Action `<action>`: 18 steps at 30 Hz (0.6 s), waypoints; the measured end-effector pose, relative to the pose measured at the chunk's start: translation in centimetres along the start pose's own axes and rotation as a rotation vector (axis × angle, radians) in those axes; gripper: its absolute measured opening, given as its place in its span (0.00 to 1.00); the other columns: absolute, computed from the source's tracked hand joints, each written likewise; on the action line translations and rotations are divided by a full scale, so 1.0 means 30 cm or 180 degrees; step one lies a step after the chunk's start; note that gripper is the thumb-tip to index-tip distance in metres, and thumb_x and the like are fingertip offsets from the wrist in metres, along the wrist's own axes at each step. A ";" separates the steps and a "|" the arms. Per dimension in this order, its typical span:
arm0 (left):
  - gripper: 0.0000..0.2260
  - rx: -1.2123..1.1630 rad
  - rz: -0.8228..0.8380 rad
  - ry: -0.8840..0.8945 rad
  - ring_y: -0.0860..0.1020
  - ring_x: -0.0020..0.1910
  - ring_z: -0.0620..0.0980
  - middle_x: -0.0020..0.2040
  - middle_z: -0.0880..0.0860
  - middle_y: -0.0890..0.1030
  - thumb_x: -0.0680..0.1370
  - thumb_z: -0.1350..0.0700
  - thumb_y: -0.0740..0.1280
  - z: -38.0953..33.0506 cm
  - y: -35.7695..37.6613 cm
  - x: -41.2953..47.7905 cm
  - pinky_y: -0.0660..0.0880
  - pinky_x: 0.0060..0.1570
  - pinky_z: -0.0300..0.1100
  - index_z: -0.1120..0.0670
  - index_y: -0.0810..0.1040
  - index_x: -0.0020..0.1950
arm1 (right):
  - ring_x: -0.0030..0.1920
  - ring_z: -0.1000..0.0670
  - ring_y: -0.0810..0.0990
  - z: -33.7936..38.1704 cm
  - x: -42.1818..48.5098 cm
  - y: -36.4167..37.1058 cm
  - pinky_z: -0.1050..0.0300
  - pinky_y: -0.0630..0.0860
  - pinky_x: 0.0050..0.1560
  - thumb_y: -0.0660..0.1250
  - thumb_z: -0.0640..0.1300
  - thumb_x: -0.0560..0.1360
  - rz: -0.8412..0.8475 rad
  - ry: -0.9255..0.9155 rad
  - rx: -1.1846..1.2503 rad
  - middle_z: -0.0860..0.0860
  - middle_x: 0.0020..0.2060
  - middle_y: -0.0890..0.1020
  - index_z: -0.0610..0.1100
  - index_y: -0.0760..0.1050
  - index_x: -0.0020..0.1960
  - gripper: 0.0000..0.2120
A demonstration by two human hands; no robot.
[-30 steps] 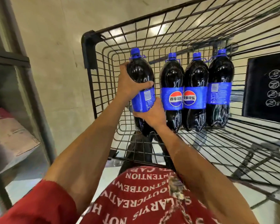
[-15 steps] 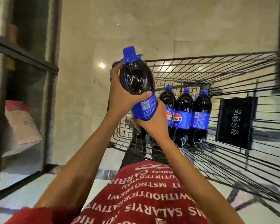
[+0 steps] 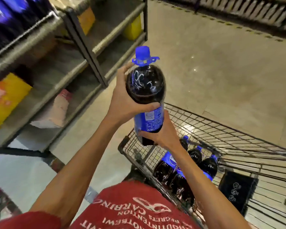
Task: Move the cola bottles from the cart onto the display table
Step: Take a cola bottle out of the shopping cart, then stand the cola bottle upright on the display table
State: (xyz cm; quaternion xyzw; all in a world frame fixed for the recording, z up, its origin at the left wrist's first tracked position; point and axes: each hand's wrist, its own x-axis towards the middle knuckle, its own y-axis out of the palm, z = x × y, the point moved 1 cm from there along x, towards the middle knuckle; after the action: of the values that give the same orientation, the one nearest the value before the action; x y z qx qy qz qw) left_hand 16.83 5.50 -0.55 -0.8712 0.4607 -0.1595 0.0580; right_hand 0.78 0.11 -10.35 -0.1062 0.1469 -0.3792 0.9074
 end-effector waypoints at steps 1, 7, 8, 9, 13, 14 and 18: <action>0.48 0.0024 -0.0129 0.0003 0.75 0.68 0.47 0.70 0.53 0.71 0.59 0.60 0.84 -0.022 -0.040 -0.010 0.73 0.65 0.42 0.54 0.61 0.72 | 0.54 0.67 0.77 0.034 0.008 0.018 0.68 0.74 0.50 0.86 0.55 0.59 0.0034 -0.0074 -0.0017 0.63 0.56 0.78 0.58 0.64 0.65 0.42; 0.48 0.0176 -0.0786 0.0083 0.75 0.68 0.44 0.69 0.50 0.72 0.60 0.64 0.85 -0.132 -0.292 -0.113 0.73 0.62 0.36 0.54 0.61 0.72 | 0.52 0.64 0.79 0.221 0.021 0.175 0.62 0.79 0.49 0.85 0.59 0.56 0.0373 -0.0512 -0.0170 0.62 0.54 0.79 0.58 0.66 0.62 0.42; 0.48 0.0191 -0.0892 0.0108 0.74 0.68 0.45 0.70 0.51 0.72 0.60 0.63 0.85 -0.146 -0.337 -0.135 0.73 0.63 0.37 0.54 0.61 0.73 | 0.52 0.63 0.80 0.250 0.019 0.211 0.58 0.81 0.50 0.84 0.61 0.55 0.0442 -0.0579 -0.0181 0.61 0.54 0.80 0.59 0.66 0.62 0.42; 0.49 0.0191 -0.0984 0.0142 0.74 0.69 0.45 0.71 0.51 0.71 0.60 0.60 0.85 -0.161 -0.381 -0.157 0.73 0.64 0.39 0.55 0.61 0.74 | 0.53 0.61 0.80 0.280 0.017 0.247 0.55 0.81 0.52 0.83 0.62 0.54 0.0519 -0.0650 -0.0190 0.61 0.55 0.80 0.59 0.66 0.62 0.43; 0.49 0.0277 -0.1383 0.0269 0.72 0.71 0.47 0.72 0.53 0.70 0.60 0.52 0.83 -0.201 -0.556 -0.238 0.70 0.69 0.40 0.59 0.61 0.76 | 0.52 0.60 0.81 0.392 0.002 0.409 0.53 0.82 0.51 0.81 0.67 0.53 0.0682 -0.0927 -0.0258 0.60 0.54 0.80 0.58 0.66 0.62 0.43; 0.50 0.0318 -0.1466 0.0283 0.71 0.72 0.47 0.72 0.54 0.70 0.60 0.52 0.83 -0.206 -0.603 -0.257 0.69 0.70 0.40 0.60 0.61 0.76 | 0.52 0.60 0.81 0.416 -0.001 0.454 0.53 0.82 0.51 0.81 0.67 0.53 0.0735 -0.0973 -0.0260 0.60 0.54 0.80 0.58 0.67 0.62 0.43; 0.50 0.0464 -0.1730 0.0274 0.70 0.72 0.44 0.73 0.49 0.69 0.62 0.51 0.83 -0.204 -0.786 -0.354 0.70 0.68 0.38 0.56 0.60 0.77 | 0.52 0.59 0.81 0.502 -0.015 0.634 0.54 0.83 0.50 0.85 0.62 0.56 0.0988 -0.1173 -0.0244 0.61 0.54 0.80 0.59 0.67 0.61 0.41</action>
State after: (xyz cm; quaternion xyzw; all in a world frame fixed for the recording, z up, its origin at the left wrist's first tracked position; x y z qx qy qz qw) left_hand 27.73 27.91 8.69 -0.9487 0.1996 -0.2387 0.0559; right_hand 18.20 14.80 -1.98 -0.1841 0.0077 -0.2036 0.9616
